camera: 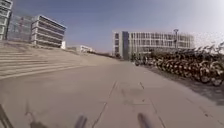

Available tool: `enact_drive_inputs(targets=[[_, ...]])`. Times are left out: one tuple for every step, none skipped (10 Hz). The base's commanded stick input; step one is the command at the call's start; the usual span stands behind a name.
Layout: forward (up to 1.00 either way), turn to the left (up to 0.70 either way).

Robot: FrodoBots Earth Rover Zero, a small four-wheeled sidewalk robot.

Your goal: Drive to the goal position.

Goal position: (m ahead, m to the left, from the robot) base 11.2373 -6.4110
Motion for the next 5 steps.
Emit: enact_drive_inputs(targets=[[0.70, 0.00], [0.70, 0.00], [0.70, 0.00], [0.70, 0.00], [0.70, 0.00]])
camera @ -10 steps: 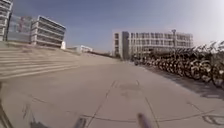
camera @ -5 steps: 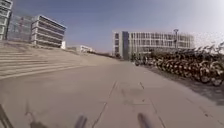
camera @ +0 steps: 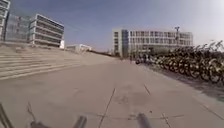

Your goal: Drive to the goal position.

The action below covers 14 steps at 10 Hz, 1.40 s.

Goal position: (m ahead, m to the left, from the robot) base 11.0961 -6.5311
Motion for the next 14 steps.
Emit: enact_drive_inputs(targets=[[0.70, 0.00], [0.70, 0.00], [0.70, 0.00], [0.70, 0.00], [0.70, 0.00], [0.70, 0.00], [0.70, 0.00], [0.70, 0.00], [0.70, 0.00], [0.70, 0.00], [0.70, 0.00], [0.70, 0.00], [0.70, 0.00], [0.70, 0.00]])
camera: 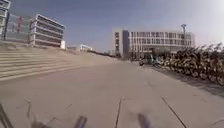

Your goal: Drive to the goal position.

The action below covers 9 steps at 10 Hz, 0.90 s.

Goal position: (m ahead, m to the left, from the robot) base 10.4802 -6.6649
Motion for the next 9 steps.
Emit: enact_drive_inputs(targets=[[0.70, 0.00], [0.70, 0.00], [0.70, 0.00], [0.70, 0.00], [0.70, 0.00], [0.70, 0.00], [0.70, 0.00], [0.70, 0.00], [0.70, 0.00]])
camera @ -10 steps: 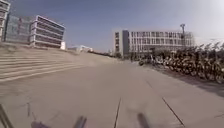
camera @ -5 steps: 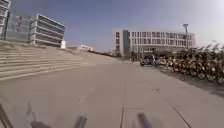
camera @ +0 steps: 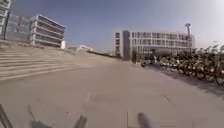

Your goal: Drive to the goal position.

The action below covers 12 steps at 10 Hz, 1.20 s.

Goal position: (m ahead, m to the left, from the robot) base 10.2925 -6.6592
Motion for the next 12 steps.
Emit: enact_drive_inputs(targets=[[0.70, 0.00], [0.70, 0.00], [0.70, 0.00], [0.70, 0.00], [0.70, 0.00], [0.70, 0.00], [0.70, 0.00], [0.70, 0.00], [0.70, 0.00], [0.70, -0.02], [0.70, -0.17], [0.70, -0.35]])
